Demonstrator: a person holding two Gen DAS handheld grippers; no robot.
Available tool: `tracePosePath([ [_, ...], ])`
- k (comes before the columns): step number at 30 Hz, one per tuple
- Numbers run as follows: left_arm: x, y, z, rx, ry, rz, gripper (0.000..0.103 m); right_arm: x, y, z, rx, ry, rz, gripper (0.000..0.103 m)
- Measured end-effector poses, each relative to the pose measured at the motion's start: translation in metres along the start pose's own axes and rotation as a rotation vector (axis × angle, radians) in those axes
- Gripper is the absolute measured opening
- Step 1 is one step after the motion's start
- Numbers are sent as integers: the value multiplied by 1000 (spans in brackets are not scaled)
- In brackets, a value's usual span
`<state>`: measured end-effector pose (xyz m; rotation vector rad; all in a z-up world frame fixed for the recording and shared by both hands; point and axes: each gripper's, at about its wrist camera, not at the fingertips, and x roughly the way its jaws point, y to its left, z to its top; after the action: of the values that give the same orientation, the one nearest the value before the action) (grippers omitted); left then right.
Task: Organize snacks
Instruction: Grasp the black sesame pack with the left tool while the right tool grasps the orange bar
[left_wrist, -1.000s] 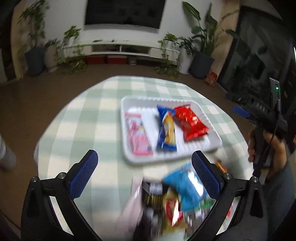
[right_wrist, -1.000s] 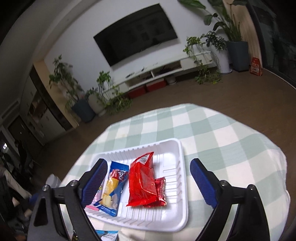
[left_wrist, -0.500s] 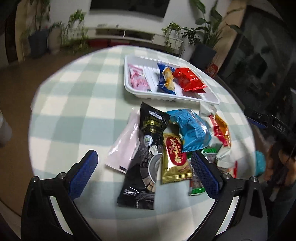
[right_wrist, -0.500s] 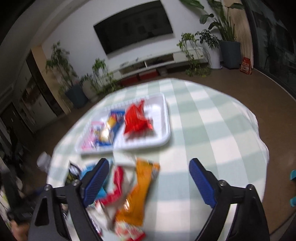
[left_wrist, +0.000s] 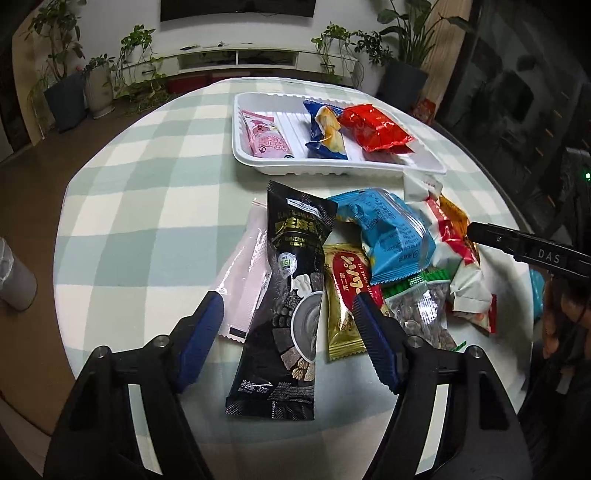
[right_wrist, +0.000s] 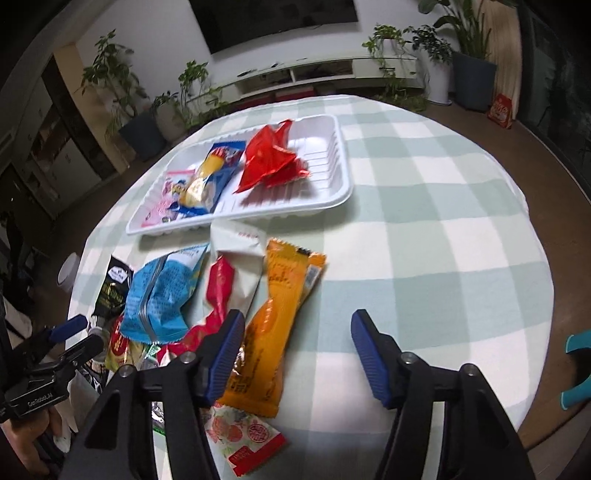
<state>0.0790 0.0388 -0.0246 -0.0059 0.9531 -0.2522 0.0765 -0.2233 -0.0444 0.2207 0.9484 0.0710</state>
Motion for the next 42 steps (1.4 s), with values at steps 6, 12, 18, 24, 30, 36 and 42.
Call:
tracePosePath([
  [6, 4, 3, 1, -12, 7, -9, 70, 11, 0, -4, 15, 58, 16, 63],
  [12, 5, 3, 2, -7, 12, -7, 70, 20, 9, -6, -17, 79, -2, 61],
  [18, 8, 0, 1, 8, 18, -6, 70, 20, 9, -5, -31, 77, -20, 40],
  [24, 14, -16, -1, 98, 35, 16, 70, 20, 18, -7, -85, 85, -26, 28],
  [30, 21, -9, 3, 78, 48, -22, 63, 17, 17, -6, -82, 81, -23, 27],
  [36, 22, -1, 6, 50, 54, -37, 41, 15, 18, -5, -85, 78, -14, 27],
  [42, 21, 11, 7, -17, 51, -75, 40, 12, 16, -4, -74, 76, -7, 27],
])
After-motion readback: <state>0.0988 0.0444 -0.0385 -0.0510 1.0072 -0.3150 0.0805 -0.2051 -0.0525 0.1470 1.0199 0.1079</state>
